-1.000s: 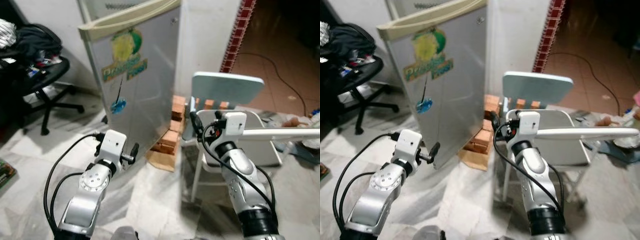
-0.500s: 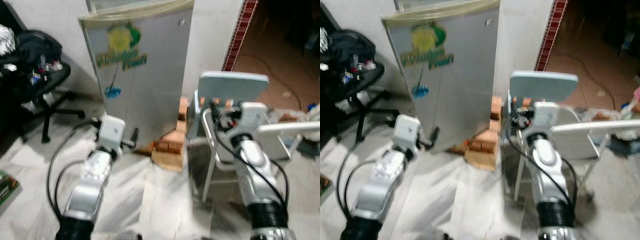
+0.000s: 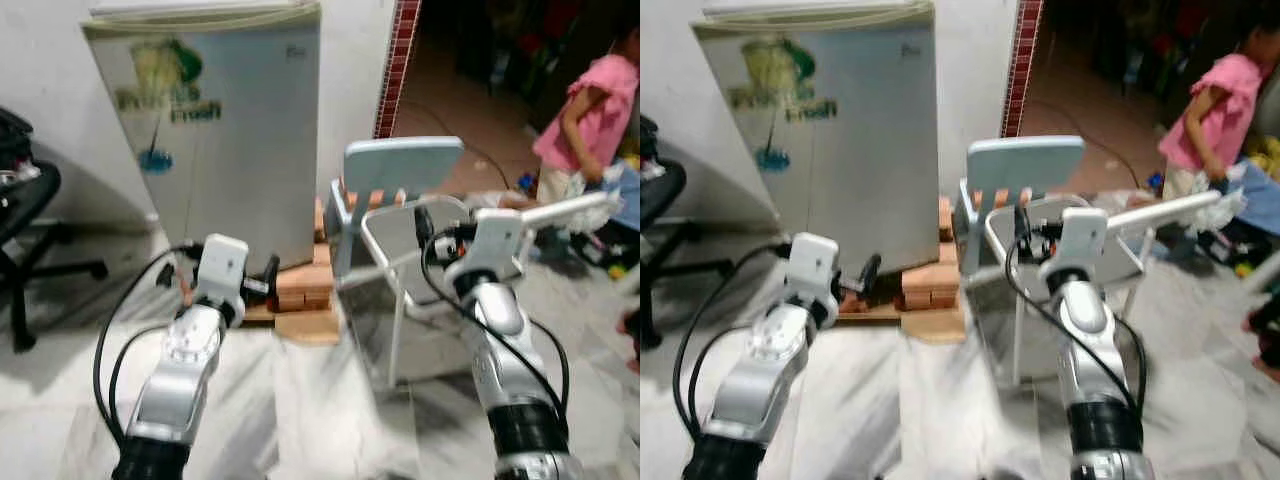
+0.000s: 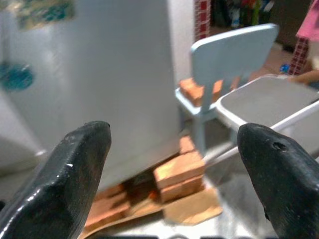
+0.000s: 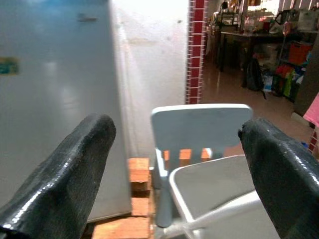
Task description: Restocking fridge
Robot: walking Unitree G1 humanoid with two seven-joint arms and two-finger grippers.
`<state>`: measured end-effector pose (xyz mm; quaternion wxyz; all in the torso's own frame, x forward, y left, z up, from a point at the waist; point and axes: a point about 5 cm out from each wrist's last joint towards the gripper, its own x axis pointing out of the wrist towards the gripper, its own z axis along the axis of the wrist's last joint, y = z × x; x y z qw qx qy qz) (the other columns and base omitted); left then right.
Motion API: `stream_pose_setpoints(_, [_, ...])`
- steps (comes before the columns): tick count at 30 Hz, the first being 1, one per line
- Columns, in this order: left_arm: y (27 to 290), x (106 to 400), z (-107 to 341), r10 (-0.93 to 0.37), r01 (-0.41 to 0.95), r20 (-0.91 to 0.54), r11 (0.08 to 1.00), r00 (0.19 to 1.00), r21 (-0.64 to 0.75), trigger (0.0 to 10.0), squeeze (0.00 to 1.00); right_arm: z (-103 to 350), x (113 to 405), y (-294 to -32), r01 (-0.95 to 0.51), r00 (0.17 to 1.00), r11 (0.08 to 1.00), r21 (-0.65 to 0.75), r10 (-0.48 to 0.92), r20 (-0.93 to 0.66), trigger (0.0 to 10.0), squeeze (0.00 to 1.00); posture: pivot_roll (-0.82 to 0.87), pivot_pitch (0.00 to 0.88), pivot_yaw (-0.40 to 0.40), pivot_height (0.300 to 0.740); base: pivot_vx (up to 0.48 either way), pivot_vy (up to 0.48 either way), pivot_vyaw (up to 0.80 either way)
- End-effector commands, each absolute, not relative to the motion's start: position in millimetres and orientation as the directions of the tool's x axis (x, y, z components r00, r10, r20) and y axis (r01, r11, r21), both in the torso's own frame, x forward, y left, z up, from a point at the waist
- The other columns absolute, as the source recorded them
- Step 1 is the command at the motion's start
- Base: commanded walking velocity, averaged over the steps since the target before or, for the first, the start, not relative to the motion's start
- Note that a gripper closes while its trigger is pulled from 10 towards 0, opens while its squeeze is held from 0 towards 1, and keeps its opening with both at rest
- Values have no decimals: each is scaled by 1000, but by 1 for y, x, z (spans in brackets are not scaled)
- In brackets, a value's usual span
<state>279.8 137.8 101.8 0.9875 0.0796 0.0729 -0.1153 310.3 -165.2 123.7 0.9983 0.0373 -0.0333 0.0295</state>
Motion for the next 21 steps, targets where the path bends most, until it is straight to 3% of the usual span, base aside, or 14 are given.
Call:
stream_pose_setpoints(1, [142,280,102,-202,228,-163,961,966,158,10000,0,130,314,-159,-90,993,993,70,84,86,10000,0,63,0,0,740,0,480,0])
stream_pose_setpoints(7, [150,281,104,-185,209,-159,965,970,156,10000,0,127,315,-153,-101,993,992,73,96,73,10000,0,77,0,-3,740,0,480,0])
stream_pose_setpoints(15, [157,282,106,-186,207,-143,967,972,147,10000,0,127,316,-153,-103,992,992,71,97,74,10000,0,73,0,4,740,0,480,-800])
stream_pose_setpoints(21, [154,283,107,-203,222,-139,966,969,135,10000,0,126,314,-154,-106,992,992,71,100,77,10000,0,68,0,4,740,0,452,0])
